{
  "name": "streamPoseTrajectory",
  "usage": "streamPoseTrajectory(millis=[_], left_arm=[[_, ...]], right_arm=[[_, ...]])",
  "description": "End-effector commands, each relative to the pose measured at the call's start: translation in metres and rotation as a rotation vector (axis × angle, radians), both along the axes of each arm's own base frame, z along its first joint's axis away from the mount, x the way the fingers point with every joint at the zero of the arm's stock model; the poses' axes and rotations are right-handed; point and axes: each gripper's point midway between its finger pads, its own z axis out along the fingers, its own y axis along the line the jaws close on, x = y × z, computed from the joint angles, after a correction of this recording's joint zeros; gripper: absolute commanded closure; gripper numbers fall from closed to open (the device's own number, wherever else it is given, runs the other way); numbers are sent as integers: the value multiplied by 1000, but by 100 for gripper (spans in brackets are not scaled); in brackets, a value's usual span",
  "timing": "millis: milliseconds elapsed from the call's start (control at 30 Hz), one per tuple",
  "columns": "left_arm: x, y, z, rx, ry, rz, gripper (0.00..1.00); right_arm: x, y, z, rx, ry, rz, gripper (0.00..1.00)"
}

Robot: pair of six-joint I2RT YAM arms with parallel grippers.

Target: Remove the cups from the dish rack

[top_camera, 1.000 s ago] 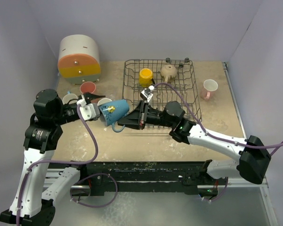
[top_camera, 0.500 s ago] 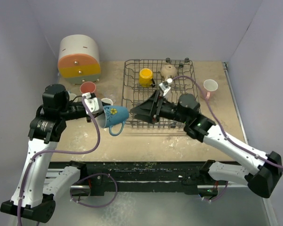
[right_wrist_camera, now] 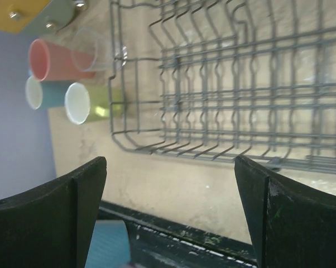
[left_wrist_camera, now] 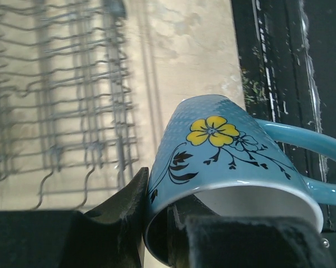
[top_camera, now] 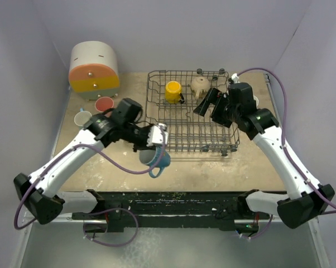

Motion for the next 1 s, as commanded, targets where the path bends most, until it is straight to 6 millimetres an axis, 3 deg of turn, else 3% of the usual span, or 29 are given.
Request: streamPoseTrajectory(millis=[0, 233, 400, 633, 867, 967], left_arm=[[-3, -34, -24, 101, -36, -67, 100], [-16, -87, -87, 268, -46, -194, 100], [0, -111, -120, 354, -62, -198, 100], [3, -141, -139, 405, -99, -218, 100], [-3, -152, -153, 455, -105, -246, 100], [0, -155, -151, 457, -119, -225, 70]], right_arm=[[18, -32, 4, -179, -11, -52, 2], [37, -49, -2, -221, 15, -104, 0], [36, -55, -5, -226, 25, -121, 0], [35, -61, 0, -241, 20, -130, 0], [34, -62, -8, -240, 30, -124, 0], [34, -63, -13, -239, 33, -124, 0]])
